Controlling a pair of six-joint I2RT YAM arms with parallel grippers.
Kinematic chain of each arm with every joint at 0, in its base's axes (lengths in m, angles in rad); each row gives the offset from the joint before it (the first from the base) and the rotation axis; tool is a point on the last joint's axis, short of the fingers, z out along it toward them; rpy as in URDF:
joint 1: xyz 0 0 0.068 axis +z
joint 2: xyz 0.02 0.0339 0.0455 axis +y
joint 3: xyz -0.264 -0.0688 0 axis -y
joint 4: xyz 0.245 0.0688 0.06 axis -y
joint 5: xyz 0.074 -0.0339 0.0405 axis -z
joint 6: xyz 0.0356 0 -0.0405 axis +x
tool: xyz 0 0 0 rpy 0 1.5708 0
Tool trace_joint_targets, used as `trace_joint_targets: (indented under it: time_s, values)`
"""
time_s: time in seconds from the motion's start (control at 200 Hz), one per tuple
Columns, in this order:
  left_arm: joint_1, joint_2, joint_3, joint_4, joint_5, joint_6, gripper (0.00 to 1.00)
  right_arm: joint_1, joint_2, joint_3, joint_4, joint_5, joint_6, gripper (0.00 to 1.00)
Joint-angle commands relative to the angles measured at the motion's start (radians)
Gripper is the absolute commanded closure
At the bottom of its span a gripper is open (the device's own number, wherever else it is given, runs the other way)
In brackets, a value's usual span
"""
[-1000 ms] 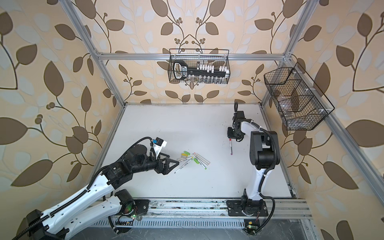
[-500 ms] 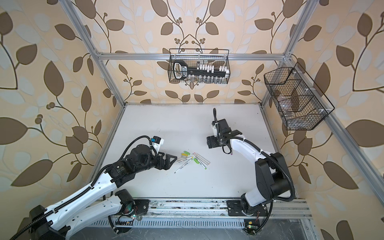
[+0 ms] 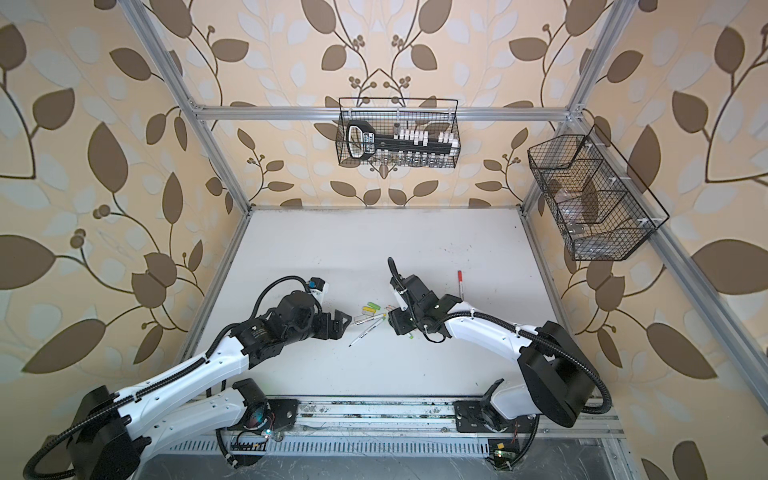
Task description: Insert the pens into the pen caps
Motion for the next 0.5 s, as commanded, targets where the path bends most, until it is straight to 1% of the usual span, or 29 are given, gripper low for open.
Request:
trace_joint_targets:
  time_s: [0.0, 0.085, 0.17, 0.365, 0.46, 0.495]
  values:
    - [0.002, 0.054, -0.013, 0.083, 0.070, -0.016, 0.09, -0.001, 0.000, -0.023, 0.024, 0.001, 0.013, 0.44]
    - [-0.011, 0.123, -0.006, 0.103, 0.080, -0.006, 0.13, -0.013, -0.016, -0.032, 0.024, -0.002, 0.008, 0.47]
    - [-0.043, 0.197, 0.013, 0.110, 0.079, 0.008, 0.17, -0.031, -0.042, -0.044, 0.032, -0.024, 0.005, 0.49]
    - [-0.146, 0.380, 0.096, 0.103, 0.048, 0.050, 0.21, -0.079, -0.098, -0.070, 0.040, -0.072, -0.003, 0.52]
    - [-0.175, 0.438, 0.143, 0.101, 0.043, 0.058, 0.24, -0.099, -0.124, -0.072, 0.035, -0.091, -0.009, 0.52]
    - [-0.182, 0.484, 0.154, 0.104, 0.043, 0.058, 0.24, -0.104, -0.133, -0.074, 0.032, -0.098, -0.012, 0.52]
